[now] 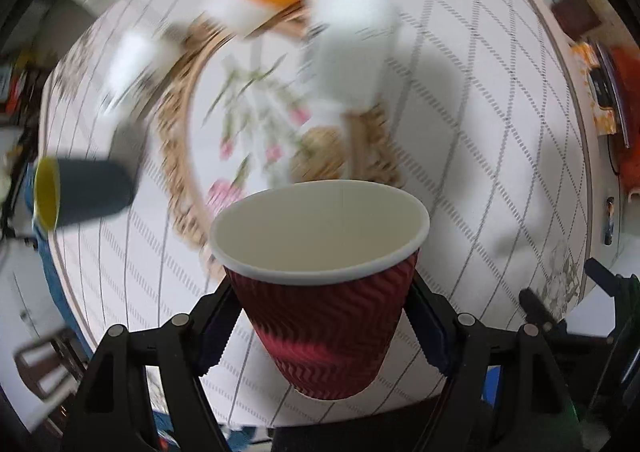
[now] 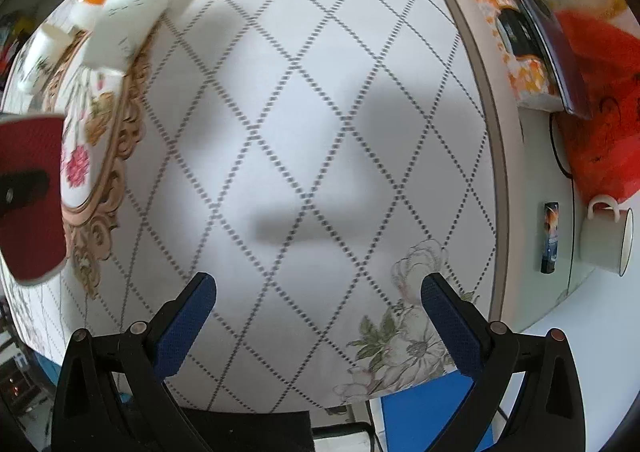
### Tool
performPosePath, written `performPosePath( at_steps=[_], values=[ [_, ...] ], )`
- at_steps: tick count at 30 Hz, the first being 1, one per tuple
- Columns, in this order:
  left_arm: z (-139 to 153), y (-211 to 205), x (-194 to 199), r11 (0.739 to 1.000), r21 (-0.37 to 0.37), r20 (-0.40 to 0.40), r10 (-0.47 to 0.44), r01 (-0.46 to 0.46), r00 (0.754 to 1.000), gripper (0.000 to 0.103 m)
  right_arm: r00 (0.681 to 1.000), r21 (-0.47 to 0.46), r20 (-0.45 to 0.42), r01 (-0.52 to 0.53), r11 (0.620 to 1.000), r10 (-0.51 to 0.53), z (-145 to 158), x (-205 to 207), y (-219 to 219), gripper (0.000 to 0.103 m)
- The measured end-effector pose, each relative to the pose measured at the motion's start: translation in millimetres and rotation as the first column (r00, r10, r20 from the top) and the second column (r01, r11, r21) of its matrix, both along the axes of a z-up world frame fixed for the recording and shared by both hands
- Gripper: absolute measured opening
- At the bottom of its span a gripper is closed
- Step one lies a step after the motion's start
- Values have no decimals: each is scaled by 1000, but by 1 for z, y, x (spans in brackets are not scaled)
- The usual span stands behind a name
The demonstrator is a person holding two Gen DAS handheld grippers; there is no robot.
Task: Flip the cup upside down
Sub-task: 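Lift the red cup with the left tool, opening facing up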
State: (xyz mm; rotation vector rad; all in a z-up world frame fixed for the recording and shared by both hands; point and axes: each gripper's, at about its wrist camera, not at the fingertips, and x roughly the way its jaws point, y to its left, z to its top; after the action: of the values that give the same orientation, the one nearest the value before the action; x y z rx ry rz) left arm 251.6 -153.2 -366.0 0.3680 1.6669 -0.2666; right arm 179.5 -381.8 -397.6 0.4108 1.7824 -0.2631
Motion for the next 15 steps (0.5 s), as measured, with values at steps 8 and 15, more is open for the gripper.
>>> performPosePath(
  at_steps=[8,15],
  values=[
    [-15,91,-31,986,-7,-36,166,-166,985,76,997,41,22,-76,996,75,18,-13,66,103],
    [-30,127,-37,980,-5,-52,198,-198,979,76,992,50,31,-122,991,121,37,-29,140,103]
  ],
)
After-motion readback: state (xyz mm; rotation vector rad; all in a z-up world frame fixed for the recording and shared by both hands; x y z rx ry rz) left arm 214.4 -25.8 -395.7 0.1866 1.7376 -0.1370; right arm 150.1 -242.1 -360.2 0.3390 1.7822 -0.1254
